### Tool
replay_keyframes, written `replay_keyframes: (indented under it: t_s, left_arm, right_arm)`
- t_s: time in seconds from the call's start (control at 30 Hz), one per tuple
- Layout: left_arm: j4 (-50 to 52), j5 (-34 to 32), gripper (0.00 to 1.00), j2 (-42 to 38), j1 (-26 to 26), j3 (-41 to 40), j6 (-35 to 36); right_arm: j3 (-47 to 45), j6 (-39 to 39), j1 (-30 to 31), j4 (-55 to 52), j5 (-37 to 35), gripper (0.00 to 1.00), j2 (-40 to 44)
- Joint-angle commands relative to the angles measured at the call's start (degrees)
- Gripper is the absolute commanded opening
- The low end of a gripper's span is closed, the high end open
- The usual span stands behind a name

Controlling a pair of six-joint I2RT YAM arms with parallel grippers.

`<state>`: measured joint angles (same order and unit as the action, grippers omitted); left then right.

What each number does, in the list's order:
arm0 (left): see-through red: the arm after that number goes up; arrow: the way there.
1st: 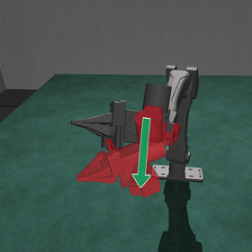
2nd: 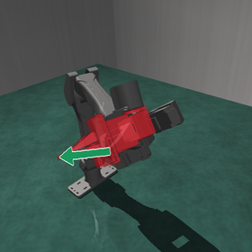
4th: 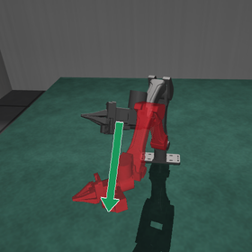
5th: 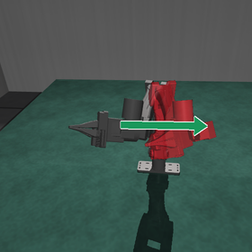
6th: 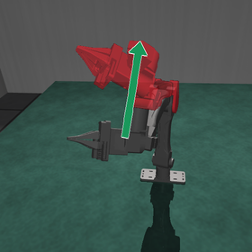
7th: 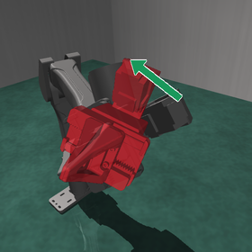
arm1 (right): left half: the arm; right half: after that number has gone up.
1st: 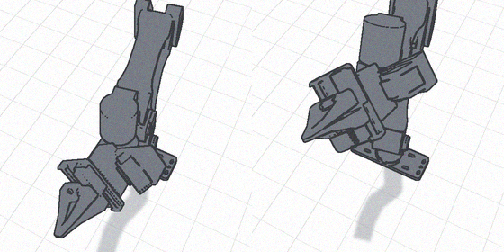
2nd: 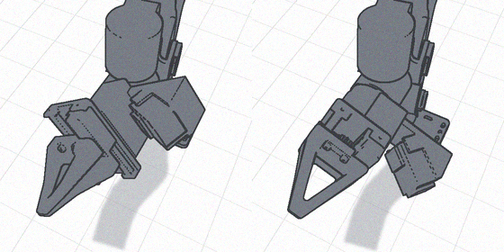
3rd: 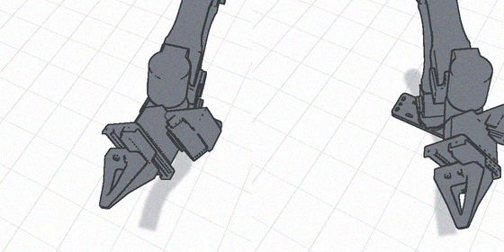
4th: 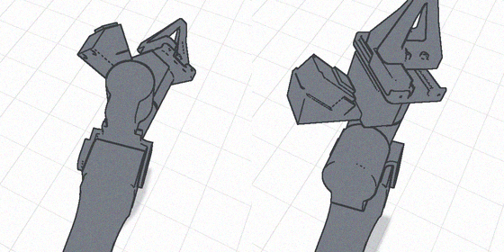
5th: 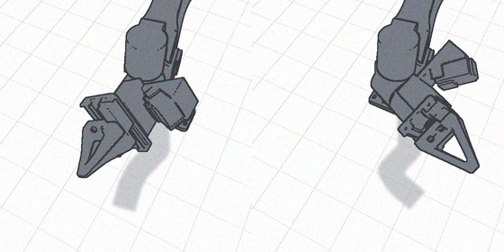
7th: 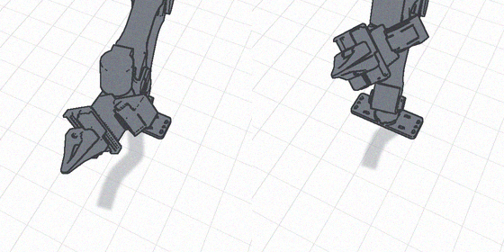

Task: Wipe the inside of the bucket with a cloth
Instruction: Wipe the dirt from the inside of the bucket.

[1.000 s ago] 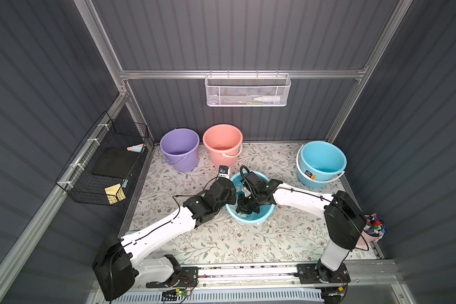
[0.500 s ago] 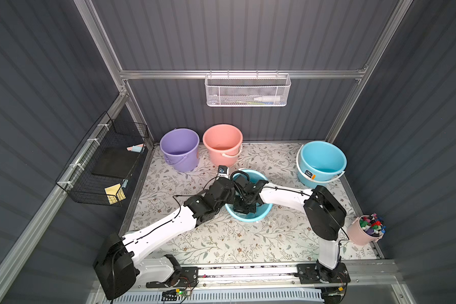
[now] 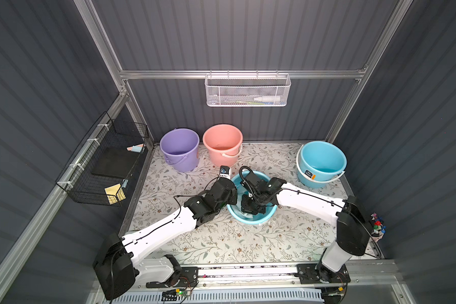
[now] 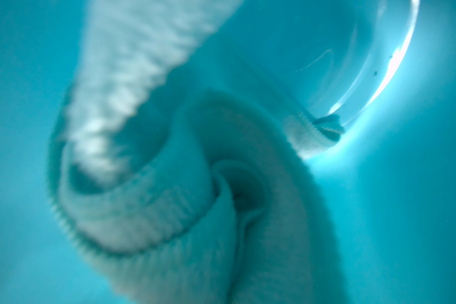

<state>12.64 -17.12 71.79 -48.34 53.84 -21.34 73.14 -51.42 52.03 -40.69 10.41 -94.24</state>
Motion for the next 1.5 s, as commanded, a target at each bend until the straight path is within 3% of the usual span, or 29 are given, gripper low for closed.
replay_keyframes:
  t_s: [0.0,0.3,0.63,0.83,1.03,1.47]
  left_arm:
    - [-2.97,1.04,0.00,-1.79,-0.26,1.10,-0.80]
    - [-3.50,1.98,0.00,-1.74,-0.20,1.48,-0.99]
    - [-3.33,2.79,0.00,-2.70,-0.26,1.12,-1.16]
    - [-3.97,2.96,0.00,-2.44,-0.25,0.89,-1.12]
    - [-5.06,3.50,0.00,-2.01,-0.20,0.72,-1.38]
    - [-5.22,3.62,0.00,-2.42,-0.26,-0.07,-1.43]
  right_arm:
    - [-2.38,-5.58,0.18,1.95,4.67,0.00,4.21]
    - [-10.18,-22.43,0.18,25.57,3.49,0.00,11.68]
    - [-16.57,-34.51,0.68,42.80,-7.81,0.00,12.10]
    - [-16.07,-32.38,1.32,43.11,-16.91,0.00,12.35]
    - [-13.29,-29.69,1.93,40.83,-19.68,0.00,7.42]
    - [-11.05,-31.29,1.93,34.21,-25.52,0.00,-4.86]
